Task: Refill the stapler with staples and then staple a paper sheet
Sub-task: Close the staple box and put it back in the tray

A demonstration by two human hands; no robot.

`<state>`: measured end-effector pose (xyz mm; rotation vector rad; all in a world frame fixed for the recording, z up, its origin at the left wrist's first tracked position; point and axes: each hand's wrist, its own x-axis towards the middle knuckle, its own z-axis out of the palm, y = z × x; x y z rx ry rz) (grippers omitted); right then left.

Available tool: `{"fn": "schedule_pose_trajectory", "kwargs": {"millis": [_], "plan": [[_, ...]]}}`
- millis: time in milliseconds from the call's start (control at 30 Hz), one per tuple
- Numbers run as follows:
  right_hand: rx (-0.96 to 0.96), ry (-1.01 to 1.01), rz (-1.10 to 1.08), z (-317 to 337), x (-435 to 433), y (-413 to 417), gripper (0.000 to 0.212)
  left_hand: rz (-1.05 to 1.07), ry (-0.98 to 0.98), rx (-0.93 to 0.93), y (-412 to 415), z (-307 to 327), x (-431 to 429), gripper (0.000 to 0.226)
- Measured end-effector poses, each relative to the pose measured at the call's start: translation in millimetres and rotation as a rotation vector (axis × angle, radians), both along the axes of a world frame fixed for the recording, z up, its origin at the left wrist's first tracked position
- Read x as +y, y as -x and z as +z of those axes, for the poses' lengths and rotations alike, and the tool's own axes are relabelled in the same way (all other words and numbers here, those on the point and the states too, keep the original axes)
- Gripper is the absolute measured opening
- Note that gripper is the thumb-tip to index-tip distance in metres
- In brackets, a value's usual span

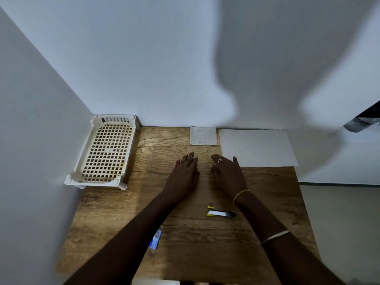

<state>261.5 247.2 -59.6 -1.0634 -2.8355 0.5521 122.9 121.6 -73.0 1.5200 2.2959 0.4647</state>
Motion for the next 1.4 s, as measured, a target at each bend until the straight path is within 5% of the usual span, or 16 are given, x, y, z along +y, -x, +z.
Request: {"fn": "schedule_pose_trajectory", "kwargs": {"millis": [533,933,1400], "plan": [[0.202,-0.163,0.222,8.0,-123.8,-68.9,0.029,0.394,-0.145,-0.056,-59.5,1.2,-187.2,0.053],[0.181,0.3,0.138,-14.7,-201.1,-24.7,0.026,0.484,0.026,-0.096,-48.8,-6.3,-227.3,0.073],[0.114,0.387,0.072,-14.6,-213.3,-4.7,0.017,0.398,-0.025,-0.171,-45.9,-11.3,-218.6,0.052]]}}
